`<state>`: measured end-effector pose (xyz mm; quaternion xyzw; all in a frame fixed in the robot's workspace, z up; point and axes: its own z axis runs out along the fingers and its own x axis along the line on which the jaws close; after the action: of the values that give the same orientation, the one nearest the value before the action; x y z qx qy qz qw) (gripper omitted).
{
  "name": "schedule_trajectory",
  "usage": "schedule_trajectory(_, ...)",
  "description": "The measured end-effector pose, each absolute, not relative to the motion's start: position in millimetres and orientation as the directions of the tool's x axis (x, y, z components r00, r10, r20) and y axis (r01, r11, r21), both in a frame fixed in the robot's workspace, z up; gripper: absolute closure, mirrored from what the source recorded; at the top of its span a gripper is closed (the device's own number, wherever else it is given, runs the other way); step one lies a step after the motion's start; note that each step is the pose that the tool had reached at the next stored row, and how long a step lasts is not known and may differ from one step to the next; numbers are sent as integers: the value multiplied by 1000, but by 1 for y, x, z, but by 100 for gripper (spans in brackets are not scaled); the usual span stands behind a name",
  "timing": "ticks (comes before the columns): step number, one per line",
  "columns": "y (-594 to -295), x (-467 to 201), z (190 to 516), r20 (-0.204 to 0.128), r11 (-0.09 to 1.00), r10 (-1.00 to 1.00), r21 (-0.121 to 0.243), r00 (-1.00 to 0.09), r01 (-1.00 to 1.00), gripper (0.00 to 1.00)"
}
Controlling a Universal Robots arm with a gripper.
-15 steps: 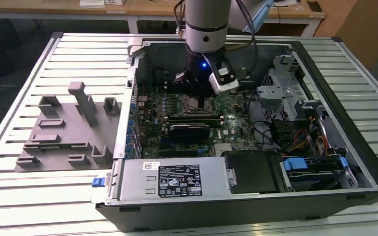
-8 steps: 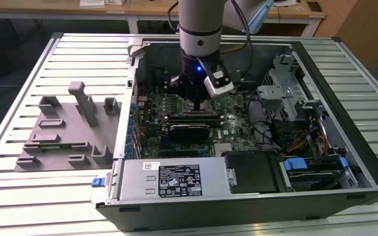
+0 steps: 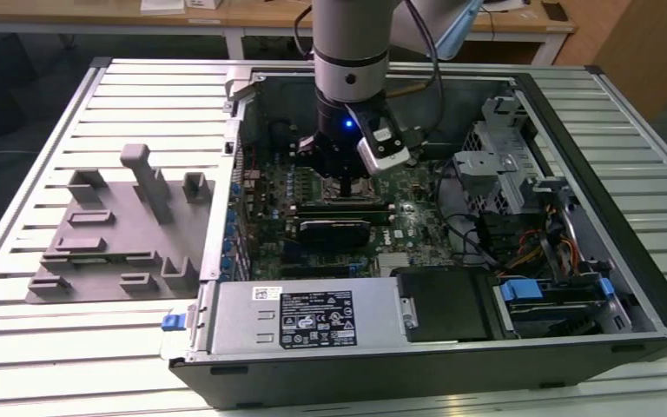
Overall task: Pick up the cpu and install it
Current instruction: 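Install the second cpu locking lever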
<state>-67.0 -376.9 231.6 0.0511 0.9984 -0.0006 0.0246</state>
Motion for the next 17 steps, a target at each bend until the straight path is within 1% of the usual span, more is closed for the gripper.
schedule_trajectory(17, -379, -81, 220, -49, 994, 106, 7, -993, 105, 89)
